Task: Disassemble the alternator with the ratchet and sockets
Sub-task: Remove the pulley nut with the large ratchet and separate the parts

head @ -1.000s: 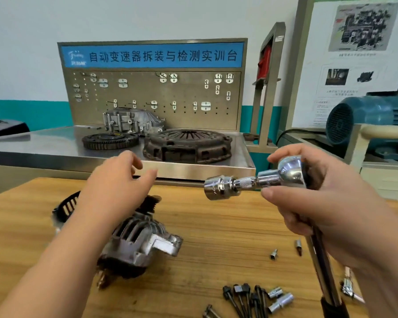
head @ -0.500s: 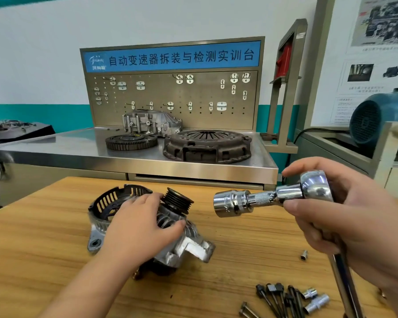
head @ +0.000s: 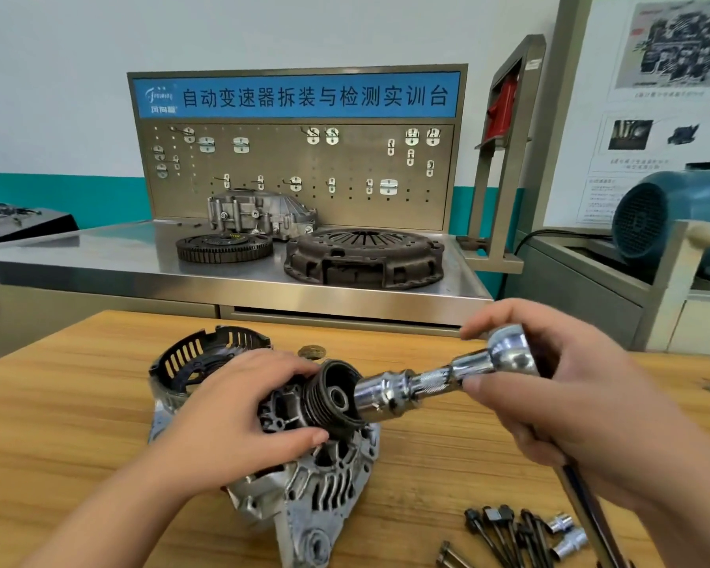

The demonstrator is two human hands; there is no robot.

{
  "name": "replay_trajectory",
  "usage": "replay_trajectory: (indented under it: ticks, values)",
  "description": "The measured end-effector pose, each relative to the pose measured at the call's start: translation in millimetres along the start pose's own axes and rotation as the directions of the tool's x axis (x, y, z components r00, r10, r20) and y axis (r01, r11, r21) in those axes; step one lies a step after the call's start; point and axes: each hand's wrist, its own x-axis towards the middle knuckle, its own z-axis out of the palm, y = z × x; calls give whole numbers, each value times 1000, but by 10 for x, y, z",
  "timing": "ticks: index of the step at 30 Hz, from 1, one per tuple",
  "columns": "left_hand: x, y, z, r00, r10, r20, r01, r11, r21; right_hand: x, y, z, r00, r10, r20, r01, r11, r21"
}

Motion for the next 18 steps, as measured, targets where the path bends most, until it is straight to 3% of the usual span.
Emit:
replay_trajectory:
  ticks: [7,11,14,18]
  values:
    - [107,43,-85,993,13,121,-26,994,102,312,29,214,996,45,-80,-58,984,-167]
    - [284,127,-146,970,0,242,-44,983,178,456,54,230,993,114,-10,-114,972,-206]
    - [408,221,-116,936,-5,352,-24,997,76,496,75,228,986,165,21,-156,961,-227]
    - [552,394,6,940,23,339,53,976,-212,563,104,206,976,217,-6,-213,952,-222]
